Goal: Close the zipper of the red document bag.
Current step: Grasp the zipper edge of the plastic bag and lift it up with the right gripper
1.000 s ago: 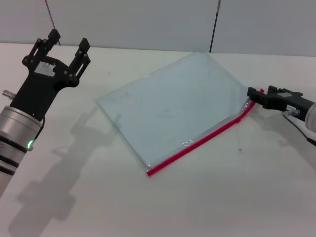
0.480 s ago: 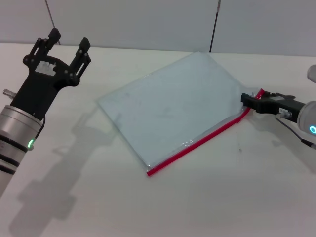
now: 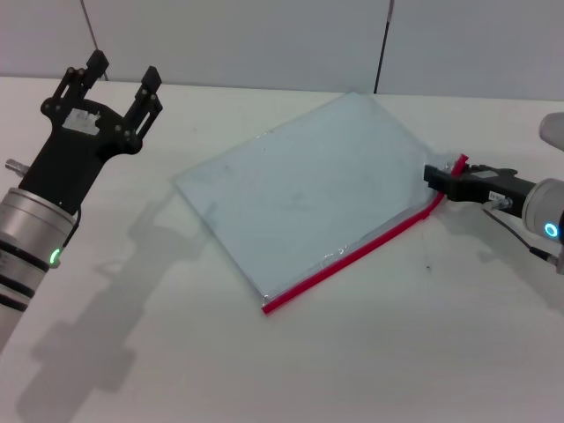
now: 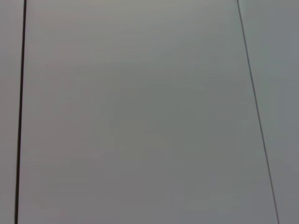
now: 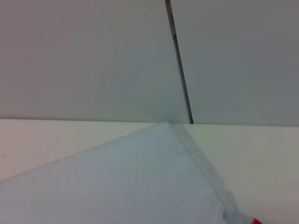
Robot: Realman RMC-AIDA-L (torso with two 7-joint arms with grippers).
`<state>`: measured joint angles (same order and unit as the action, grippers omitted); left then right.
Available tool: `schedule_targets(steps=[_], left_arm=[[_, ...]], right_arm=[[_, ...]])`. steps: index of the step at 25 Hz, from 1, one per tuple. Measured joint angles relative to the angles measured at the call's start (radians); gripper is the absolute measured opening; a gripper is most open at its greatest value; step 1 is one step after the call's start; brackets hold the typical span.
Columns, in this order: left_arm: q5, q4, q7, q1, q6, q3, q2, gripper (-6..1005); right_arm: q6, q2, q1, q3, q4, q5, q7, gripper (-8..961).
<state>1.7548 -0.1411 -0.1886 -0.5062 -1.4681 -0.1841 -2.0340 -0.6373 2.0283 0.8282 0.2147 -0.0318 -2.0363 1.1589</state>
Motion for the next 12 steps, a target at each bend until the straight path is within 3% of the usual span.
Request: schedule_targets(steps=[3, 8, 12], left_arm=[[0.0, 0.0, 0.0, 0.0, 0.0, 0.0, 0.0, 684], [0.0, -0.002, 0.0, 0.0, 0.002, 0.0, 0.0, 683], [0.0, -0.002, 0.0, -0.001, 0.009, 0.0, 0.0, 681]], right_arm=[[0.004, 0.0, 0.001, 0.0, 0.0, 0.001, 0.0, 669], [0.004, 0.0, 0.002, 0.0, 0.0, 0.001, 0.001, 454], [0.005, 0.0, 0.002, 0.011, 0.0, 0.0, 0.001, 339]])
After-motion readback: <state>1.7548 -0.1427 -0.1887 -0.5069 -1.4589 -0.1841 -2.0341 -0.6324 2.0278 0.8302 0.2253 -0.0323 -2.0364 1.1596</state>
